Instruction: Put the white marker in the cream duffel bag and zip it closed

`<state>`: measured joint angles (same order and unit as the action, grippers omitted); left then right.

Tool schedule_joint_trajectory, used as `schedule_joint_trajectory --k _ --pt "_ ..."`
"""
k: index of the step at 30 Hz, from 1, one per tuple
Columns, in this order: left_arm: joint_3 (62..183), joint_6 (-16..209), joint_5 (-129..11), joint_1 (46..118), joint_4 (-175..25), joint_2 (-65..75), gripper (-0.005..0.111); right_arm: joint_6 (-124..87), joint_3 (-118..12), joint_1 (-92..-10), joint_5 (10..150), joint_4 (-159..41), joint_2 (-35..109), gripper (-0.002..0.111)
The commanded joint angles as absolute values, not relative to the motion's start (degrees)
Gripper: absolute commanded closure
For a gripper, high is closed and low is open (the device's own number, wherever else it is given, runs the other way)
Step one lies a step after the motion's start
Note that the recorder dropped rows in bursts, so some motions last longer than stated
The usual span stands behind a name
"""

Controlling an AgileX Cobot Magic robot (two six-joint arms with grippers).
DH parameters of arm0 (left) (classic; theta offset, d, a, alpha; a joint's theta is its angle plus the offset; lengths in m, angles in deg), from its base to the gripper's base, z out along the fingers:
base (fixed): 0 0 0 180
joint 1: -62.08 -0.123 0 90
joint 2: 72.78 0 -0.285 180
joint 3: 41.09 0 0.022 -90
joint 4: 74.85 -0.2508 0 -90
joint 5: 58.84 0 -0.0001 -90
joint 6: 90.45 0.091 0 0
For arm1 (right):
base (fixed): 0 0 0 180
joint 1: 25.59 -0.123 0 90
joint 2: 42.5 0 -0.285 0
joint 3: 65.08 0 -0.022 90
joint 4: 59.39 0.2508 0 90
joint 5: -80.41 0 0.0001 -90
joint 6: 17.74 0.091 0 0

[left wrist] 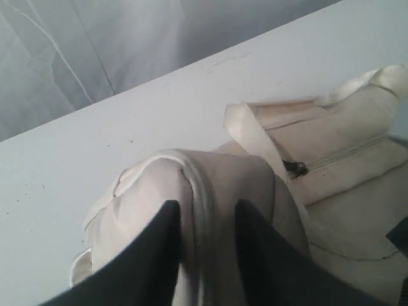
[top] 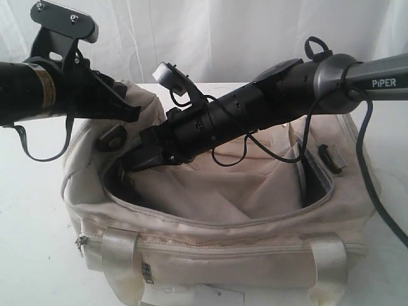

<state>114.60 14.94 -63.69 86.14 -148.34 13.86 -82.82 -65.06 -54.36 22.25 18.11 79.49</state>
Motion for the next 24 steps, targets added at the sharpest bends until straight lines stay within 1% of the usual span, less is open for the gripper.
schedule_joint_trajectory --k 1,3,8,16,19,22,24 --pt "115.07 12.21 -61.64 86.04 -148.84 11.69 0.05 -83.52 -65.07 -54.32 20.28 17.91 79.08 0.108" --pt "115.07 11.09 -61.93 86.04 -148.84 11.38 0.048 -83.63 -65.07 -54.32 20.05 17.91 79.08 0.108" --pt "115.07 8.68 -64.2 86.04 -148.79 12.37 0.048 -84.02 -65.07 -54.32 18.97 17.91 79.08 0.108" --pt "115.07 8.68 -63.19 86.04 -148.79 15.23 0.049 -84.75 -65.56 -54.32 16.73 18.38 79.08 0.108" --pt "115.07 8.68 -61.63 86.04 -148.79 16.08 0.063 -84.88 -66.3 -54.32 15.64 18.38 79.08 0.108" --pt "115.07 8.68 -61.53 86.04 -148.79 16.99 0.089 -84.88 -66.71 -54.32 15.09 18.54 78.58 0.108" --pt "115.07 8.68 -62.09 86.04 -148.79 17.6 0.104 -84.88 -66.71 -54.32 15.09 18.54 78.09 0.108"
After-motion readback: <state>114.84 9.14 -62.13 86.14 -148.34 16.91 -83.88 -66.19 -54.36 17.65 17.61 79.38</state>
